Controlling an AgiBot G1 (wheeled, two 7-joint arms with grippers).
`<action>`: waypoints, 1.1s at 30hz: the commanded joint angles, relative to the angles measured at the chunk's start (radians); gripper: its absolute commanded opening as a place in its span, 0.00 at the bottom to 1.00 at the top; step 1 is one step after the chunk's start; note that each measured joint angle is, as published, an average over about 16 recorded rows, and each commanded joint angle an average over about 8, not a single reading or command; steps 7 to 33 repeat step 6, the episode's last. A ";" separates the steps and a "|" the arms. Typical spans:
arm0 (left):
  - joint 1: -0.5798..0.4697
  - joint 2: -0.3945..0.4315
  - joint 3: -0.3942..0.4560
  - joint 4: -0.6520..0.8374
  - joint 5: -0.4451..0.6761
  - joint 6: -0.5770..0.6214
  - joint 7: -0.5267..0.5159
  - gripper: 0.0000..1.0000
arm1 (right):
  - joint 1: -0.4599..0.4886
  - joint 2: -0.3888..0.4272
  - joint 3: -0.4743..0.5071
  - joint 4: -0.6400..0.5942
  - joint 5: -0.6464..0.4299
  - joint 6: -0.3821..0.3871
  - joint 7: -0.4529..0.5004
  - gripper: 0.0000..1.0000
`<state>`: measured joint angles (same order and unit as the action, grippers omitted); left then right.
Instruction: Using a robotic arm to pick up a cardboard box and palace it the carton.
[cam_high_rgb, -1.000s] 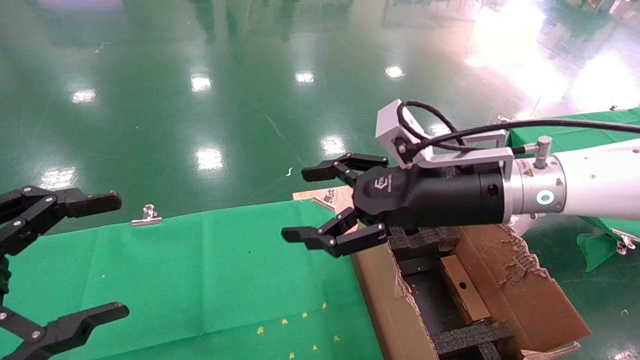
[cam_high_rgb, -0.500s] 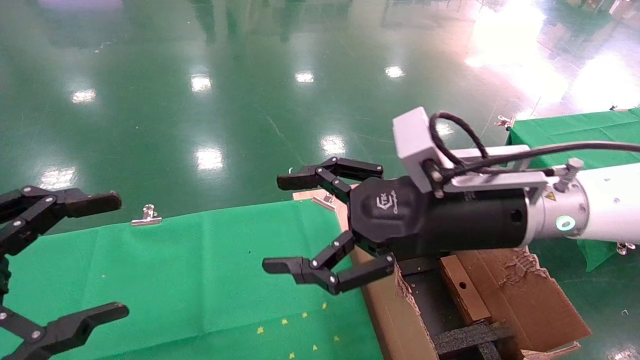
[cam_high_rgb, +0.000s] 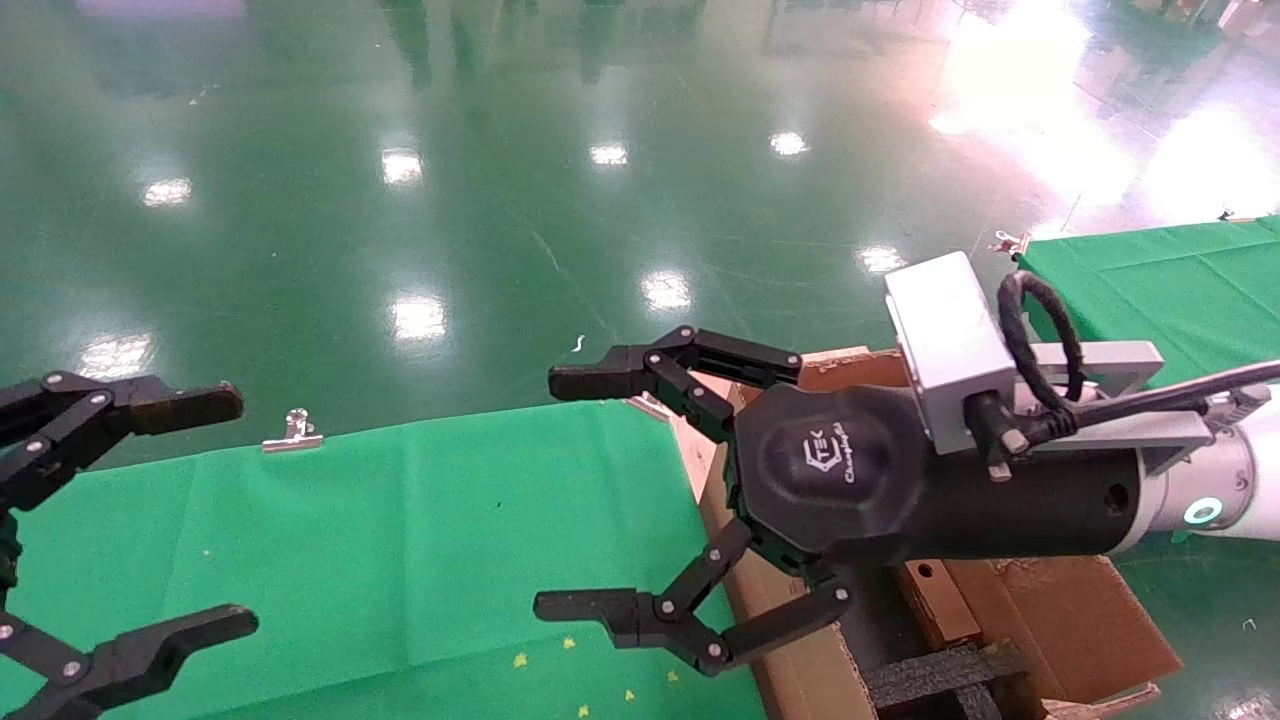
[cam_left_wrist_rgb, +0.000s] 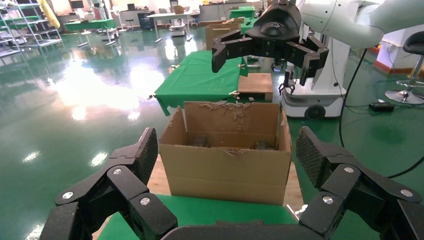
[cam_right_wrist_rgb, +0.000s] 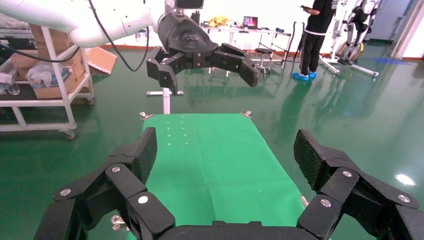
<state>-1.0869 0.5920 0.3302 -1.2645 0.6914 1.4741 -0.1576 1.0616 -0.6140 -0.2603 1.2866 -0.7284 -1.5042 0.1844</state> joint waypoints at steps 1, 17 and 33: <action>0.000 0.000 0.000 0.000 0.000 0.000 0.000 1.00 | -0.017 -0.004 0.025 0.004 0.002 -0.011 -0.005 1.00; 0.000 0.000 0.000 0.000 0.000 0.000 0.000 1.00 | -0.011 -0.003 0.016 0.003 0.002 -0.008 -0.004 1.00; 0.000 0.000 0.000 0.000 0.000 0.000 0.000 1.00 | -0.011 -0.003 0.016 0.003 0.002 -0.008 -0.004 1.00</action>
